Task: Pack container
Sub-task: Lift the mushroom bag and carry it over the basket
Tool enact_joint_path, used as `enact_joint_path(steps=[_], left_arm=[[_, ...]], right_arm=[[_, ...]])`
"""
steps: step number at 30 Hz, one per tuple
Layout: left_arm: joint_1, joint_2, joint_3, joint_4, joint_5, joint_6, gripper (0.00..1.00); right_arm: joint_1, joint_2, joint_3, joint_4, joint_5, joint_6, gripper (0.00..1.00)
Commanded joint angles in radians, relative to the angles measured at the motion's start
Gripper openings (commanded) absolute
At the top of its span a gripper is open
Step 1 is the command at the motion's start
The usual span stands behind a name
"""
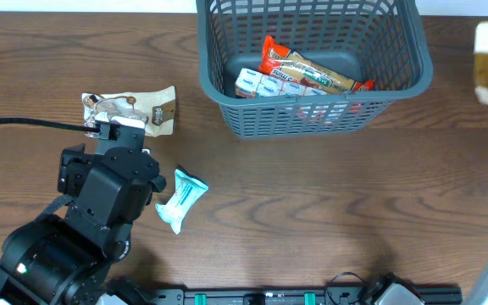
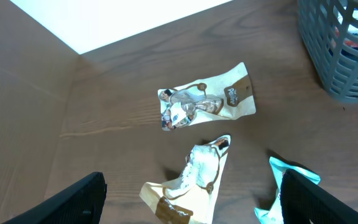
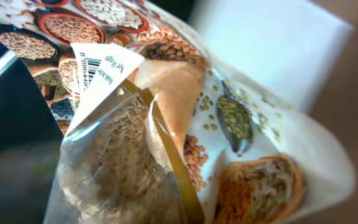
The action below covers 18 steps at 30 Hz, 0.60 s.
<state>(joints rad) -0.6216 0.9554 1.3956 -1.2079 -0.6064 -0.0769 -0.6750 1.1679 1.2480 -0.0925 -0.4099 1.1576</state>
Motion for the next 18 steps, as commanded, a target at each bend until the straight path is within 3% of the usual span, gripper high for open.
enact_joint_path(steps=[1, 7, 13, 18], left_arm=[[0.005, -0.002, 0.013, -0.003, -0.011, 0.005, 0.78], [0.005, -0.002, 0.013, -0.003, -0.011, 0.005, 0.78], [0.005, -0.002, 0.013, -0.003, -0.011, 0.006, 0.79], [0.005, -0.002, 0.013, -0.003, -0.011, 0.005, 0.78]], right_arm=[[0.003, -0.025, 0.100, 0.008, -0.096, -0.077, 0.01], [0.137, -0.013, 0.165, 0.139, -0.140, -0.246, 0.01], [0.335, 0.080, 0.165, 0.120, -0.193, -0.504, 0.01], [0.476, 0.217, 0.165, 0.113, -0.249, -0.630, 0.01]])
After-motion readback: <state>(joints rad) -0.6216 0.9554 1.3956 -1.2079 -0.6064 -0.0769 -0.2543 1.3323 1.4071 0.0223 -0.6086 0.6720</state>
